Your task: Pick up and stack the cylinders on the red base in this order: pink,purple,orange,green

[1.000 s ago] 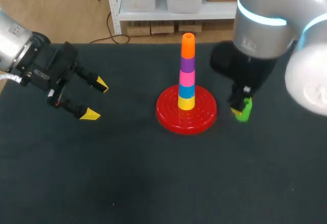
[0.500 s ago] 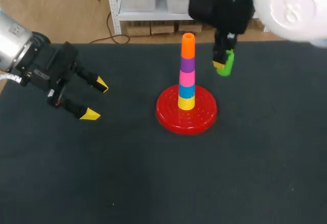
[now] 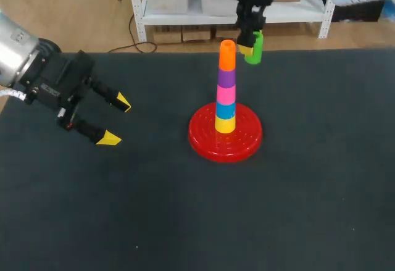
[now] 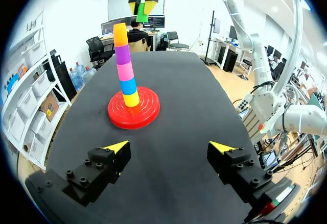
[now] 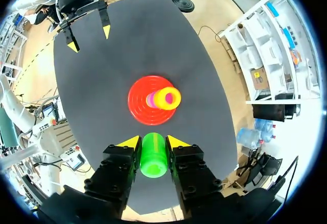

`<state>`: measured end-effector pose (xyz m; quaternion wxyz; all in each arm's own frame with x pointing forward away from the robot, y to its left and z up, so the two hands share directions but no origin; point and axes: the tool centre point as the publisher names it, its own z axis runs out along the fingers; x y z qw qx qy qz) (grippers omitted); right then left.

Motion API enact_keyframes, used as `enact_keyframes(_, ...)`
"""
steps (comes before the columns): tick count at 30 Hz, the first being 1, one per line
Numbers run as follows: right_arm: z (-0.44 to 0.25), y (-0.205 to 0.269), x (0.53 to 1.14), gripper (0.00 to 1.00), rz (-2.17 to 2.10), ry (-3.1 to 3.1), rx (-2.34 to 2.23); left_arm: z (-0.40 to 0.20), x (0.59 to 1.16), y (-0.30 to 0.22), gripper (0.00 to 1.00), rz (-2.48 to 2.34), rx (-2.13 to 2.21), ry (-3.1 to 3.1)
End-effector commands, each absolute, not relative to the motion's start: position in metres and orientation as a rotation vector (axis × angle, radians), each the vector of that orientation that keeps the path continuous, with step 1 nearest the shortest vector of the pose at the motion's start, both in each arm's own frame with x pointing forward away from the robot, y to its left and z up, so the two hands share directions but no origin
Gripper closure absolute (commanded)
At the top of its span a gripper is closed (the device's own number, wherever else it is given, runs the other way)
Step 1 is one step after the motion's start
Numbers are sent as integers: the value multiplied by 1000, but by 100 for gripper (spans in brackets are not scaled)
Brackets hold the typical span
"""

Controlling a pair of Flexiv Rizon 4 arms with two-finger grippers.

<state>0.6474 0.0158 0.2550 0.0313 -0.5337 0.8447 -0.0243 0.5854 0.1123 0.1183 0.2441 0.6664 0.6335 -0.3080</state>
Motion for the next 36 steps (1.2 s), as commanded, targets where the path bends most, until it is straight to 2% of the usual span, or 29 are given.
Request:
enact_keyframes(1, 258, 22, 662, 100, -87, 2637, -1676, 117, 584, 114, 0, -839, 1817, 1724)
enact_keyframes(17, 275, 39, 680, 100, -75, 2571, -1741, 117, 584, 114, 0, -839, 1817, 1724)
enact_keyframes(36, 264, 57, 692, 100, -35, 2557, -1816, 117, 584, 114, 0, -839, 1817, 1724)
